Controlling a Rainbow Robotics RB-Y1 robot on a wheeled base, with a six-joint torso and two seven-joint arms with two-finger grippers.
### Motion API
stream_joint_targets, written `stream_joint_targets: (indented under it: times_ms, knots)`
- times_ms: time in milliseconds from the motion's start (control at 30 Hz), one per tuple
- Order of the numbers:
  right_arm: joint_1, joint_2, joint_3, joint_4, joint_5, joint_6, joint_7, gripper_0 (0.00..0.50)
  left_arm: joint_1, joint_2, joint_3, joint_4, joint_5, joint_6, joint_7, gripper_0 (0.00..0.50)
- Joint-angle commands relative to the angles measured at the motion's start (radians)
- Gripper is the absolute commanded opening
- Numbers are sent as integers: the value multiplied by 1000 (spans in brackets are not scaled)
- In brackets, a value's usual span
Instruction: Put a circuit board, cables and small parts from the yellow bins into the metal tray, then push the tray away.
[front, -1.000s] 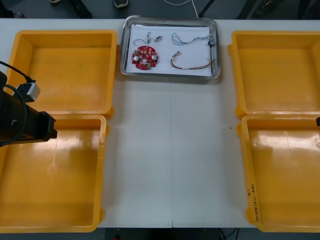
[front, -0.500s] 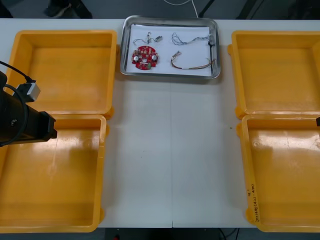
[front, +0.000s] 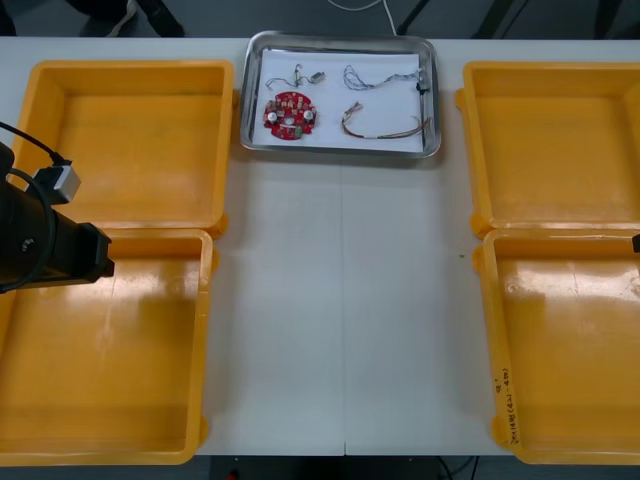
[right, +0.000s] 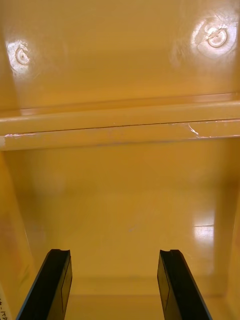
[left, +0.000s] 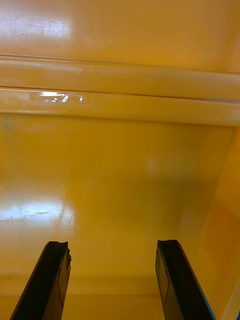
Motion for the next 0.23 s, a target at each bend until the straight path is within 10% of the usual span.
stream_joint_targets:
  times_ms: [33,233]
  knots:
    - [11,-45,-35,-12,-9,4,-5,500,10,-11,23,-32,-9,7,-82,500]
    - [11,-45,-35,-12,-9,4,-5,500,10,-11,23,-32,-9,7,-82,500]
